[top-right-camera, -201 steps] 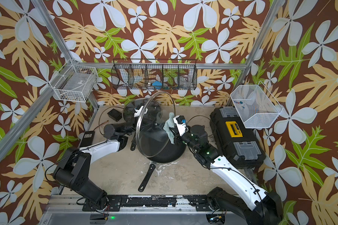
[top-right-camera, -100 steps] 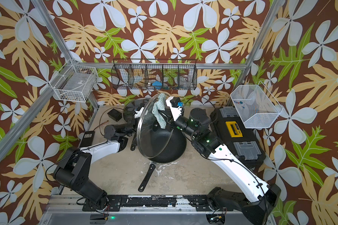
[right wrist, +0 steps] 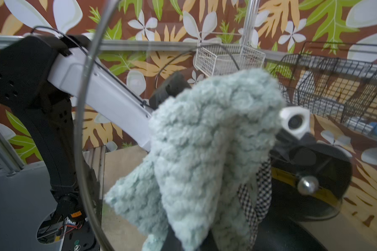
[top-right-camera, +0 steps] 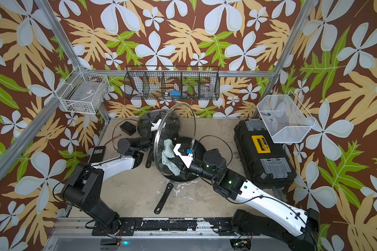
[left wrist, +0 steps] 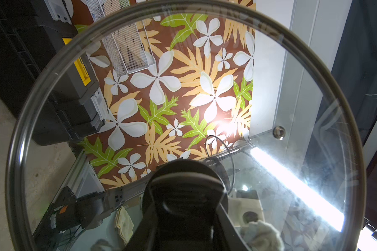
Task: Wipe the pot lid with a cloth
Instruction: Wipe the pot lid.
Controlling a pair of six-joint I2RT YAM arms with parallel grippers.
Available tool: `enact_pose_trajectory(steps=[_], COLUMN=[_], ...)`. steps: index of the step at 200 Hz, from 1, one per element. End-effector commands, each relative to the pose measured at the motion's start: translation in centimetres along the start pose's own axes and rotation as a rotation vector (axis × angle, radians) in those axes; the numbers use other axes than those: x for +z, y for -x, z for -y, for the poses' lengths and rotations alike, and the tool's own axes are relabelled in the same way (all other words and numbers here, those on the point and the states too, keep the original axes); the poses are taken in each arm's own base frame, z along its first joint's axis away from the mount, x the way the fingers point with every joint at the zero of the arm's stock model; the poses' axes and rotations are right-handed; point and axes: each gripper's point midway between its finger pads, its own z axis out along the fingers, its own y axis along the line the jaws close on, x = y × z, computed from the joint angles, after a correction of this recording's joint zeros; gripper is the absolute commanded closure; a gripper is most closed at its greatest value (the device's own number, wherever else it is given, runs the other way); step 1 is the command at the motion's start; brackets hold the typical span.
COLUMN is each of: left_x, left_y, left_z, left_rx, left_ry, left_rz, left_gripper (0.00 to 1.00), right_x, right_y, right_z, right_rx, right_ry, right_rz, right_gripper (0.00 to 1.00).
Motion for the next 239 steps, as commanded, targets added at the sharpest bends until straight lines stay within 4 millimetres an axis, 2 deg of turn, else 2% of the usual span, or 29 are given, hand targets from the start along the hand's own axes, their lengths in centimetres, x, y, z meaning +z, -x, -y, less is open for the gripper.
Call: enact_pose_trajectory(steps=[1,28,76,89,114,144,175,200,217,239], left_x=[-0.2,-0.2,-0.3,-0.2,-0.2,-0.3,-0.3,-0.4,-0.5,-0.5], left_y=[-2.4,-2.5,-2.5,-2.7,-2.9,-2.7,-2.7,-2.7,-2.7,-2.6], left_z=[5.5,5.8,5.9,6.0,6.3,6.1,5.8,5.5,5.3,5.1], left_rx=[0.289,0.293,0.292,0.295,0.301,0.296,0.293,0.287,0.286,0.284], left_ry=[-0.175,-0.180,-0.182,-0.182,-0.185,-0.182,-0.179,-0.175,-0.172,-0.169], left_rz=[-0.039,-0.040,-0.038,-0.042,-0.046,-0.042,-0.039,-0.035,-0.034,-0.033], left_gripper=[1.00,1.00,1.00,1.00,1.00,1.00,1.00,1.00,1.00,1.00], right_x=[-0.4,-0.5,1.3,1.4,0.3,-0.8,-1.2,-1.0,-0.6,-0.2], right_y=[-1.7,-4.2,-5.0,-5.3,-6.4,-6.3,-4.6,-1.4,1.7,5.4], right_z=[1.8,2.7,2.2,3.3,6.5,9.9,13.6,16.3,16.5,15.0], right_rx=[0.032,0.074,0.105,0.111,0.170,0.185,0.176,0.164,0.131,0.099], right_ry=[-0.093,-0.110,-0.062,-0.106,-0.187,-0.273,-0.349,-0.384,-0.359,-0.275], right_rz=[-0.009,-0.035,-0.051,-0.065,-0.070,-0.064,-0.047,-0.010,0.029,0.092], right_gripper=[1.00,1.00,1.00,1.00,1.00,1.00,1.00,1.00,1.00,1.00])
